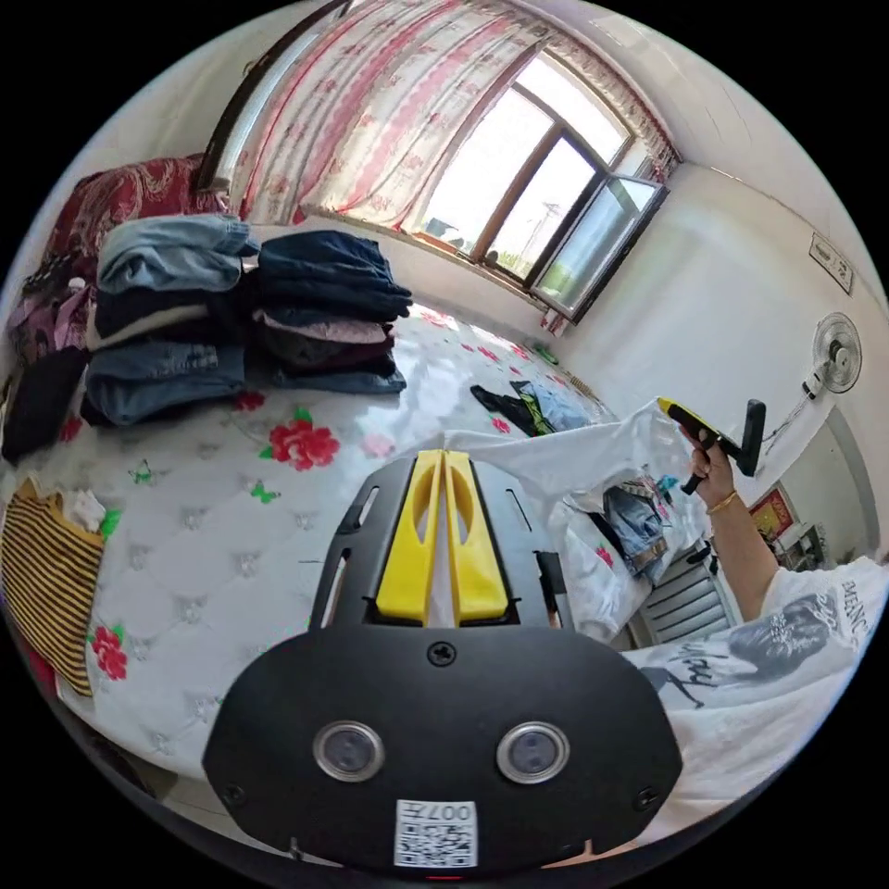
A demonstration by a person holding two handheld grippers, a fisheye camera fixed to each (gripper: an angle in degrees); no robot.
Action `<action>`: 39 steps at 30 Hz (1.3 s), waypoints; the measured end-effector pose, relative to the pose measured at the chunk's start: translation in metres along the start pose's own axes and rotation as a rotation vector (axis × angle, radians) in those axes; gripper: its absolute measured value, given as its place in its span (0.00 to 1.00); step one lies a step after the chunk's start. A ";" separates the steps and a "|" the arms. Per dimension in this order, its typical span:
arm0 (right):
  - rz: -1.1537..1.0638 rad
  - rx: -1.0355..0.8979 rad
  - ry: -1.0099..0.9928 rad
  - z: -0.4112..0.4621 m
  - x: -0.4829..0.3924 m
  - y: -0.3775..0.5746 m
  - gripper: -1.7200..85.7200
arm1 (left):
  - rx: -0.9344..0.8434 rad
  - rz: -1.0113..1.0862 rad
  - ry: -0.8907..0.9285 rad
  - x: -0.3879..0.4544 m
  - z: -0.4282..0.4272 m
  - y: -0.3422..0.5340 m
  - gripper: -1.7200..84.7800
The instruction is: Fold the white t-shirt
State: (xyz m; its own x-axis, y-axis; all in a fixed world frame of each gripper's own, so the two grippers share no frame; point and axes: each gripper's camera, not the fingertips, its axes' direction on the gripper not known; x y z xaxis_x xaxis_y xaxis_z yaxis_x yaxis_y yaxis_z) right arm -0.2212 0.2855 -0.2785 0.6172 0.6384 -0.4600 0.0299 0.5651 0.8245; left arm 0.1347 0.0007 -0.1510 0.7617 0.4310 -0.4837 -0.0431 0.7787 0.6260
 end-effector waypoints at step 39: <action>-0.025 -0.271 -0.735 0.049 -0.025 0.108 0.05 | -0.250 0.392 0.163 0.117 0.003 0.099 0.01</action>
State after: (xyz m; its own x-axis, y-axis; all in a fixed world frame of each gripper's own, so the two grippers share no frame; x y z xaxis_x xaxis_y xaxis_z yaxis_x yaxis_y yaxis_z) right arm -0.1948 0.3053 -0.1615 0.9839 0.1670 -0.0634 -0.0833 0.7429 0.6642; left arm 0.2217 0.1267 -0.1441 0.5472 0.7635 -0.3429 -0.4753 0.6207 0.6236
